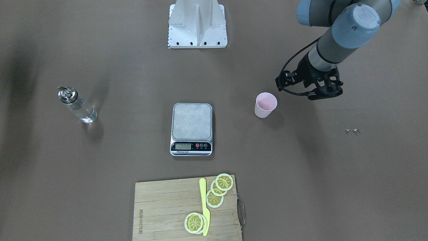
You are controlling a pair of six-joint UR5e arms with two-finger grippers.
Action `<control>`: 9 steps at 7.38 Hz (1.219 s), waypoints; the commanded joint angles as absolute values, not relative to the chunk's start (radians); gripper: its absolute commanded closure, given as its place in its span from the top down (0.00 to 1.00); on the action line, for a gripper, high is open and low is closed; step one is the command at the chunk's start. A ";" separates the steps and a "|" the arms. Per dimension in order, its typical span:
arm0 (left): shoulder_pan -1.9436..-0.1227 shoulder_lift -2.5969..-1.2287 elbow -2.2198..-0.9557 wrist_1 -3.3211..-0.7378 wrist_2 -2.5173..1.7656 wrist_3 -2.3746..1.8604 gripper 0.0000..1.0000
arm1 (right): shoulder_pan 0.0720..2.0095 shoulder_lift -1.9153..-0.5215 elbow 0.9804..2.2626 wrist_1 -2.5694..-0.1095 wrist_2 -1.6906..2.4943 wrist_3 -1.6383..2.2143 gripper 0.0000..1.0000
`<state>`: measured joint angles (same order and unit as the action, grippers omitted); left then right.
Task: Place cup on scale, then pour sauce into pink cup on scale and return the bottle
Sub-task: 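Move the left gripper above the pink cup while the right approaches the bottle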
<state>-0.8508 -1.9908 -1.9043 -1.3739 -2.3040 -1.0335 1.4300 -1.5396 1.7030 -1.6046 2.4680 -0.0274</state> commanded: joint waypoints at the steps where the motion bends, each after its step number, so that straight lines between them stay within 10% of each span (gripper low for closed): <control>1: -0.824 -1.996 -1.867 -1.439 -2.306 -1.091 0.92 | 1.336 -1.618 1.698 -1.339 2.460 -0.040 1.00; 9: -0.807 -2.023 -1.766 -1.499 -2.304 -1.089 0.78 | 1.111 -1.664 1.657 -0.888 2.365 0.003 1.00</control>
